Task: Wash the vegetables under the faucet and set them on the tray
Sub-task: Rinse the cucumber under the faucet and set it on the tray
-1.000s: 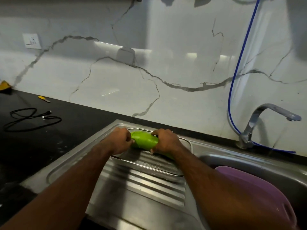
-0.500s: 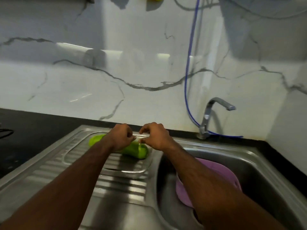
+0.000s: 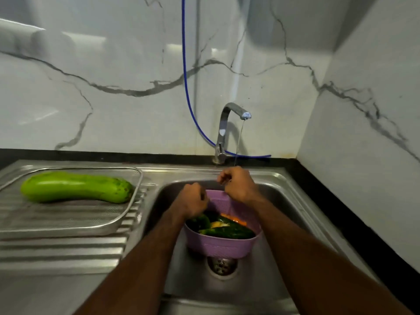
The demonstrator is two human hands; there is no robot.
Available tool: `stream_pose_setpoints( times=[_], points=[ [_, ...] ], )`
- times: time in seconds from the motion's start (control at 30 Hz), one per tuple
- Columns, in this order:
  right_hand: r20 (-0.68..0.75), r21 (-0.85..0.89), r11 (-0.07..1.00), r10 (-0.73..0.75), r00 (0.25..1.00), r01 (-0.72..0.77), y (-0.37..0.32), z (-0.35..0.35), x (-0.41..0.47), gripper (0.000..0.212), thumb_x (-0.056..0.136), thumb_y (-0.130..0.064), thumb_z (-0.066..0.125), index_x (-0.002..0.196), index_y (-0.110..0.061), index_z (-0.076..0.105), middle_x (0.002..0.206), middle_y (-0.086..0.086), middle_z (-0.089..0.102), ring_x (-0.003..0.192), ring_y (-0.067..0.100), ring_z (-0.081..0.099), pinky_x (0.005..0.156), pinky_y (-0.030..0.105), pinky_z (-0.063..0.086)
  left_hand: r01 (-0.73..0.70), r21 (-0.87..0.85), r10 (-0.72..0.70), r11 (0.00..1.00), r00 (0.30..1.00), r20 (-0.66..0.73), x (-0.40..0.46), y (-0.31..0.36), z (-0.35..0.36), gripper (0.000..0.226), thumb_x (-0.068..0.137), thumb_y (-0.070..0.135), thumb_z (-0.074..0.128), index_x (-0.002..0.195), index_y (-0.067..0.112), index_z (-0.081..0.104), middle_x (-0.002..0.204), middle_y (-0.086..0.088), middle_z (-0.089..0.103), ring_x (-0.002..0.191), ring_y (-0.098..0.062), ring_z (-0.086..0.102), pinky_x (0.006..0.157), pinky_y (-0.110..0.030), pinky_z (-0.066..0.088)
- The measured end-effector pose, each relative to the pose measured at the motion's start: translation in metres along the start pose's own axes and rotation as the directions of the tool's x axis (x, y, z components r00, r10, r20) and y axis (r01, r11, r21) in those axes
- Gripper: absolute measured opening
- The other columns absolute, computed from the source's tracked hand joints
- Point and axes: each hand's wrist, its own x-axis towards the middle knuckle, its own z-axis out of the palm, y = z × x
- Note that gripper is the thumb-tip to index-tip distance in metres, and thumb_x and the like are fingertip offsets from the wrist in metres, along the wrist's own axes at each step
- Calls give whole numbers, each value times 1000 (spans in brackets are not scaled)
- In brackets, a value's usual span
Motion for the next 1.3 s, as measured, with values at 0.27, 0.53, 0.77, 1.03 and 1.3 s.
stream_pose_setpoints(
  times=[0.27, 0.53, 0.77, 1.03, 1.3],
  points=[
    [601, -66, 988, 153, 785, -142, 64, 31, -3, 29, 85, -10, 72, 85, -38, 80, 110, -8, 75, 116, 20, 66, 112, 45, 47, 101, -81, -99, 992, 995, 28, 19, -18, 54, 32, 91, 25, 66, 66, 5, 64, 67, -10, 66, 71, -27, 64, 62, -28, 42],
    [742, -122, 992, 120, 659, -44, 67, 29, 1, 39, 93, -21, 74, 132, -26, 70, 134, -2, 68, 125, 21, 60, 117, 43, 41, 96, -285, -85, 954, 995, 50, 29, -25, 58, 37, 94, 37, 63, 78, 4, 72, 72, -11, 71, 68, -25, 66, 67, -33, 55],
    [631, 270, 945, -29, 775, -184, 75, 2, 23, 23, 97, -15, 66, 118, -15, 75, 115, 12, 77, 116, 30, 70, 109, 51, 50, 239, -545, 6, 804, 913, 409, 20, -5, 45, 37, 106, 43, 37, 119, 18, 61, 81, -9, 70, 56, -18, 62, 45, -24, 40],
    [151, 418, 902, 44, 988, -104, 81, 15, 17, 52, 72, -13, 92, 117, -26, 72, 116, -6, 72, 110, 11, 67, 85, 20, 56, 355, -847, -206, 396, 933, 295, 27, -3, 47, 22, 104, 10, 48, 103, -5, 64, 73, -17, 70, 58, -22, 67, 53, -27, 59],
    [-98, 496, 850, 257, 961, -177, 84, 10, 28, 11, 98, -27, 69, 95, -19, 76, 95, 0, 77, 98, 20, 71, 74, 23, 54, 309, -951, -265, 29, 919, 291, 26, -3, 31, 18, 103, 13, 50, 105, -2, 60, 74, -22, 69, 61, -24, 71, 56, -31, 62]
  ],
)
